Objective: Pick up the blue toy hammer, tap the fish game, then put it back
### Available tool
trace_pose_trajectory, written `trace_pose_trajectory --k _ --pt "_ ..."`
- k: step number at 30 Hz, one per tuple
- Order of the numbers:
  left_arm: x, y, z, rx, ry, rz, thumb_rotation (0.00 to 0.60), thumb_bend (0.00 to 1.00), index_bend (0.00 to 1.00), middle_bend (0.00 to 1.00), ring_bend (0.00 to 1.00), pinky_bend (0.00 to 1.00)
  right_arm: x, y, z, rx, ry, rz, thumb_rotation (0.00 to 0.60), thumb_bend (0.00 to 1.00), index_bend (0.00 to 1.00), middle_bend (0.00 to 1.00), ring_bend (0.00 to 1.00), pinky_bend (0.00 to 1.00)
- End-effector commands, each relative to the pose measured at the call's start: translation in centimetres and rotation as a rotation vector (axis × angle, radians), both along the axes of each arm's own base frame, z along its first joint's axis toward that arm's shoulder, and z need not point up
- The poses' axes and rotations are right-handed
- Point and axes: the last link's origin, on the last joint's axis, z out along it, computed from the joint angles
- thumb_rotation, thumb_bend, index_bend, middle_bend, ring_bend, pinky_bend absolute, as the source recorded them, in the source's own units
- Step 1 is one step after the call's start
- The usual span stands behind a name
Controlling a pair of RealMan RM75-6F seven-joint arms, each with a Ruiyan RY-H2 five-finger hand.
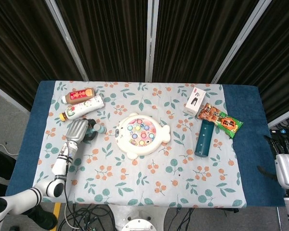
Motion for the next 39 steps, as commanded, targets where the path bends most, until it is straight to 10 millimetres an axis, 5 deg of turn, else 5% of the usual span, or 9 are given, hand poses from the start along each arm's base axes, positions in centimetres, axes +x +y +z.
trace_pose_trajectory --k 1,16,28,39 --pt "0.0 0.0 0.0 0.010 -0.004 -0.006 0.600 0.41 0.54 0.50 0.41 0.48 0.0 0.0 0.0 0.000 0.000 0.001 0.600 0.05 0.13 0.20 0.00 0.01" --pt "1.0 1.3 2.4 0.066 -0.164 -0.117 0.600 0.49 0.66 0.66 0.54 0.65 0.0 0.3 0.1 -0.007 0.003 0.002 0.600 0.05 0.14 0.22 0.00 0.01" --pt "8.5 1.7 3.9 -0.092 -0.308 -0.416 0.600 0.51 0.68 0.69 0.57 0.74 0.7 1.1 0.9 -0.027 0.036 0.015 0.600 0.05 0.15 0.22 0.00 0.02" --pt "13.0 2.4 2.2 -0.215 -0.065 -0.546 0.600 0.51 0.69 0.70 0.58 0.74 0.5 1.8 1.2 -0.036 0.037 0.009 0.600 0.05 0.15 0.22 0.00 0.02"
